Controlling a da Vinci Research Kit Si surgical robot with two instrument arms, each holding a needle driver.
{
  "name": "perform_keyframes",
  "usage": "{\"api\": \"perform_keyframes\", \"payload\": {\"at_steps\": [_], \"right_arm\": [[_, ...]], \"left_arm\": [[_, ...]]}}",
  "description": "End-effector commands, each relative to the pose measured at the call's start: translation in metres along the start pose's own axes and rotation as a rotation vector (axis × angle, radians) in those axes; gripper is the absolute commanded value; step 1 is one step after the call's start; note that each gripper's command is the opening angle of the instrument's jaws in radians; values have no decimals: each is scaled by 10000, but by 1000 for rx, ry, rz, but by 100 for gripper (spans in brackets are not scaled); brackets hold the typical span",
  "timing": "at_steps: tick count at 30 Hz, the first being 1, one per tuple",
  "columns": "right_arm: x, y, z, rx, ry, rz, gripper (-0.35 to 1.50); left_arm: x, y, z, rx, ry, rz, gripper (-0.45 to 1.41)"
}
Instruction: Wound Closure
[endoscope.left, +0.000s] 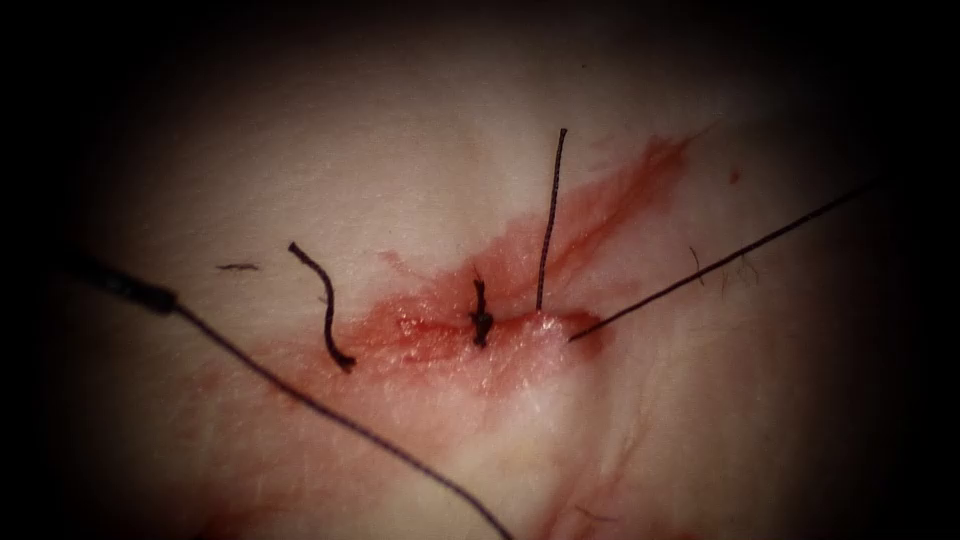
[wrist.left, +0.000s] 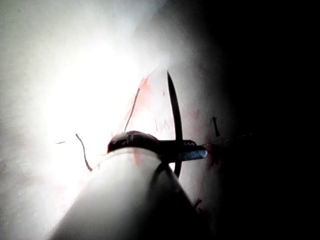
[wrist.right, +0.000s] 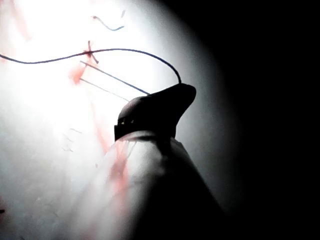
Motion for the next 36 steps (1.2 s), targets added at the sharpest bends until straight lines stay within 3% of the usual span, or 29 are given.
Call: {"api": "perform_keyframes", "payload": {"at_steps": [1,10,30,31,32,36], "right_arm": [[-3,10,3,-10,-3,-4,-35],[-14,38,-33,-55,-43,-18,-35],[-18,63,-66,-88,-105,-39,-35],[-18,58,-62,-76,-74,-27,9],[-19,51,-55,-56,-52,76,88],[-23,23,-40,-61,-41,140,93]], "left_arm": [[1,-5,4,-1,0,2,-45],[1,-4,5,-1,0,6,-45],[-1,-3,7,0,2,6,-45],[-1,-4,8,0,3,7,-45],[-3,-6,10,6,1,9,-45],[-7,-11,14,29,-9,15,-45]]}}
